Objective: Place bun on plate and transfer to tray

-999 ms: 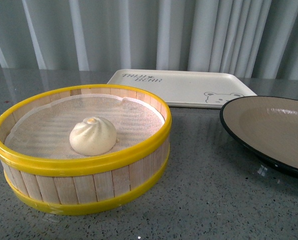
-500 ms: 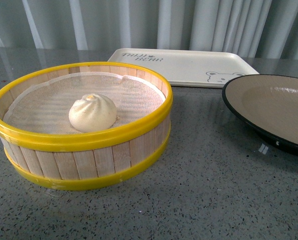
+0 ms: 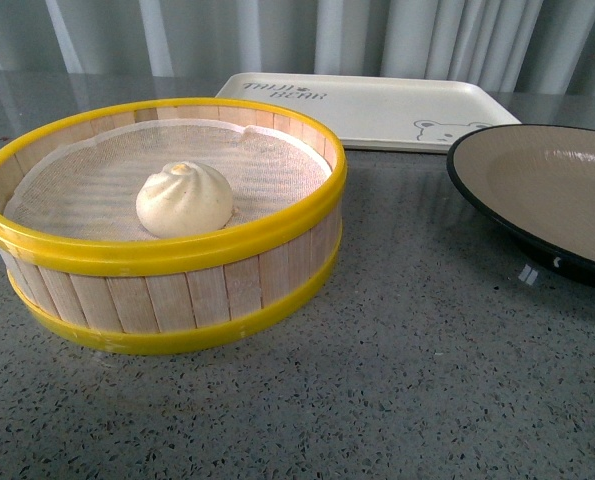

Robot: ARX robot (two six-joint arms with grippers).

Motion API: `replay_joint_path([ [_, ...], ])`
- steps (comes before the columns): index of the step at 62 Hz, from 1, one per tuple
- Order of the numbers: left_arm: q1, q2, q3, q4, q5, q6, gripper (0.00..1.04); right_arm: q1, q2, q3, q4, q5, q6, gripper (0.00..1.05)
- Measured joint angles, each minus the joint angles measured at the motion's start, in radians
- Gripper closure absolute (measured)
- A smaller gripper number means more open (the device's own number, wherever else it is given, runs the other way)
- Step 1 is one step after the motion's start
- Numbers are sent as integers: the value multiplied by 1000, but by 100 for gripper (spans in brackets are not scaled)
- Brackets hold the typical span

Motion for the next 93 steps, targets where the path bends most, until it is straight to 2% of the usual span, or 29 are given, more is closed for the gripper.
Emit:
replay_joint_path([
  [6,0,0,0,0,0,0,7,0,0,0,0,0,0,9],
  [12,-42,124,84,-236,-186,-110,7,0,0,0,0,0,0,9],
  [17,-34,192,108,-322,-220,-177,7,0,0,0,0,0,0,9],
  [27,20,197,141,-305,-193,-246,7,0,0,0,0,0,0,9],
  [36,19,238,174,-259,-190,-262,7,0,0,0,0,0,0,9],
  [47,-8,401,255,-123,-199,-234,7,0,0,0,0,0,0,9],
  [53,-62,625,392,35,-209,-188,7,0,0,0,0,0,0,9],
  [60,-126,828,549,74,-193,-188,7,0,0,0,0,0,0,9],
  [70,-259,1036,728,48,-167,-199,7,0,0,0,0,0,0,9],
  [79,-370,1142,801,24,-160,-201,7,0,0,0,0,0,0,9],
  [93,-449,1242,811,1,-146,-231,7,0,0,0,0,0,0,9],
])
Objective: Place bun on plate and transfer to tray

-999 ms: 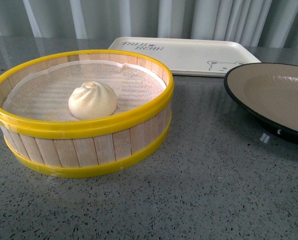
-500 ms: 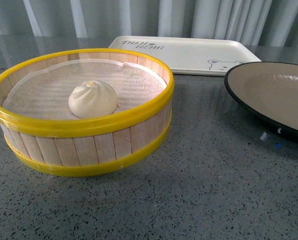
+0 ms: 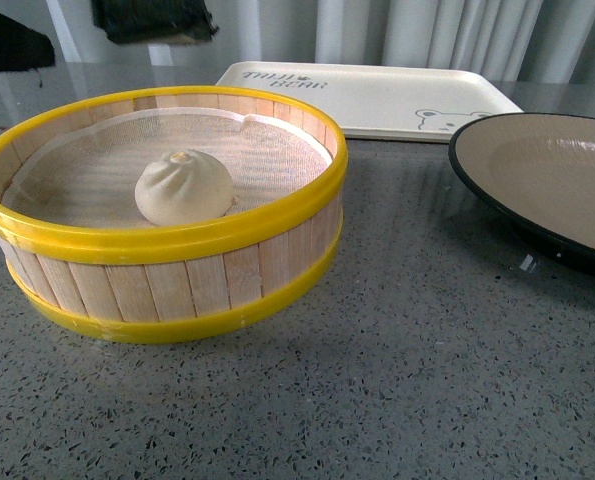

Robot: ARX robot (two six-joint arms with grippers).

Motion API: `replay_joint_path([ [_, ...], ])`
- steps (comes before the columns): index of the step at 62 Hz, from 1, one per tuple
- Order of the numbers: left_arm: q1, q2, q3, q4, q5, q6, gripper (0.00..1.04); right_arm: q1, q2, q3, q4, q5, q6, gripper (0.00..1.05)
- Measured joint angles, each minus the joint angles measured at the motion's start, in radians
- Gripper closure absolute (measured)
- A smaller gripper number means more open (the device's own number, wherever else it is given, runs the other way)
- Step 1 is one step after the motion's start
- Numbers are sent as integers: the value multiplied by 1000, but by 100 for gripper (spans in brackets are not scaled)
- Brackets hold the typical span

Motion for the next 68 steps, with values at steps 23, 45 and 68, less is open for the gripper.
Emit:
replay_joint_path([
  [23,-29,106,33,61,-68,58,7,0,0,0,0,0,0,9],
  [45,-21,173,54,54,-86,132,7,0,0,0,0,0,0,9],
  [68,-10,203,64,13,-80,144,7,0,0,0,0,0,0,9],
])
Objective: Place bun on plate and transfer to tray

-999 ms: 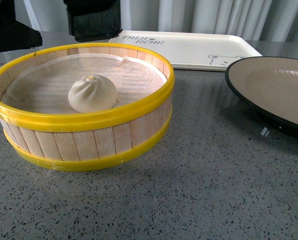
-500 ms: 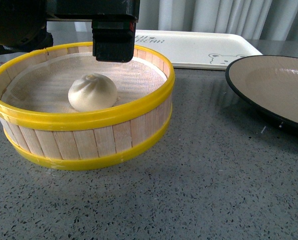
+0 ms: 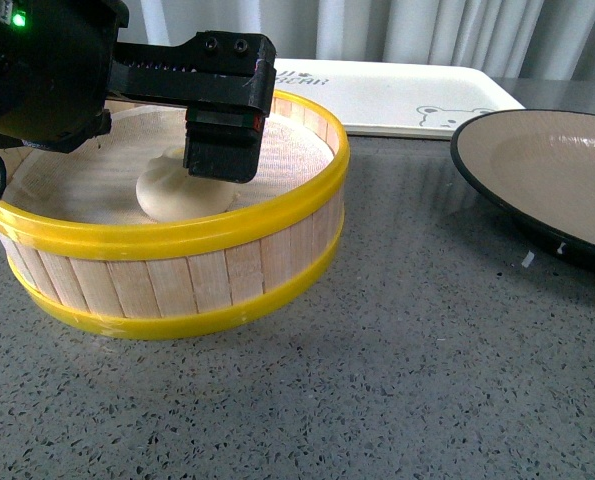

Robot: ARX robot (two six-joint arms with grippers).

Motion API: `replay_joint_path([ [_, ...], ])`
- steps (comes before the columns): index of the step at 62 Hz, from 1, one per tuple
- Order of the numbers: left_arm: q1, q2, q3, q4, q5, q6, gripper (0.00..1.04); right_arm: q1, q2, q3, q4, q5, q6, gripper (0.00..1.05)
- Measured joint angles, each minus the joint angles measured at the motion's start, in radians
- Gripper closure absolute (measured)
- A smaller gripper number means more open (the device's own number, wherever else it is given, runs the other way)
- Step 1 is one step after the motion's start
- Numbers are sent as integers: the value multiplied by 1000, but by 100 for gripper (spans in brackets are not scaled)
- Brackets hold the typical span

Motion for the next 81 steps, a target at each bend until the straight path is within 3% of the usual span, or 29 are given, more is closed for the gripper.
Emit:
replay_joint_path([
  [21,-7,2,0,-31,14,6,9,0,0,0,0,0,0,9],
  [29,-8,3,2,-48,37,3,31,0,0,0,0,0,0,9],
  [37,-7,5,5,-59,48,-5,61,0,0,0,0,0,0,9],
  [56,2,5,8,-66,71,-25,101,0,0,0,0,0,0,9],
  [81,31,-28,44,-111,90,-28,101,0,0,0,0,0,0,9],
])
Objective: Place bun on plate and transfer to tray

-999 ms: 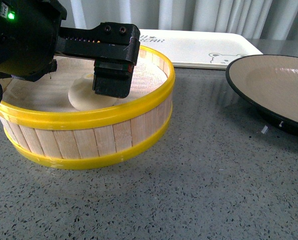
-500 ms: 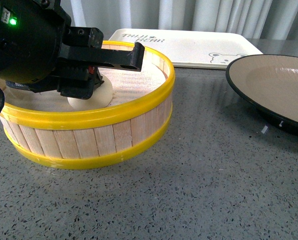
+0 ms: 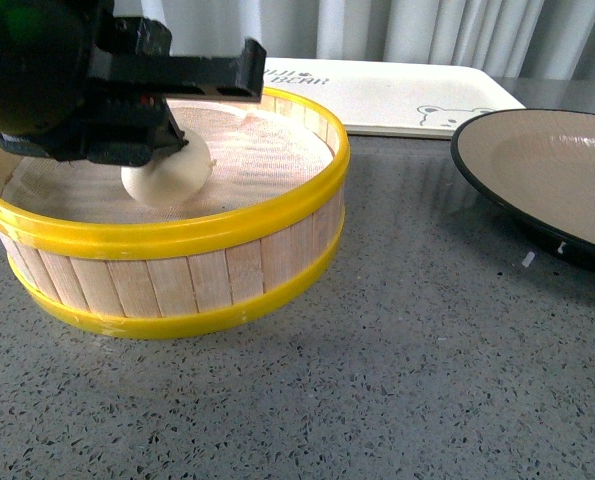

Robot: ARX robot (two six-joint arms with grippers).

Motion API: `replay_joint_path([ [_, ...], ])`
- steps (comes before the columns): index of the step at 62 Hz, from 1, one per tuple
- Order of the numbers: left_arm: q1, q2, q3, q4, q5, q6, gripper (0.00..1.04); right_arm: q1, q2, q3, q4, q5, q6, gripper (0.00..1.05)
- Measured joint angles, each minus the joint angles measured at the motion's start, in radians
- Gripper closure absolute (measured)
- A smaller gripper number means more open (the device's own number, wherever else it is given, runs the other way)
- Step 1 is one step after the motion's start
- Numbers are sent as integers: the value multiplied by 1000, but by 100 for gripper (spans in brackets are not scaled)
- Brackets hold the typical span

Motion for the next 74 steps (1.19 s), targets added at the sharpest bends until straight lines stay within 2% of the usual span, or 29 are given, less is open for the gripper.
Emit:
replay_joint_path([
  [27,0,-29,203,-89,2,13,101,0,0,0,0,0,0,9],
  [37,-87,37,354,-93,-14,22,101,0,0,0,0,0,0,9],
  [57,-348,316,585,-45,-31,89,101,0,0,0,0,0,0,9],
  [74,-405,476,649,-12,9,110,101,0,0,0,0,0,0,9],
])
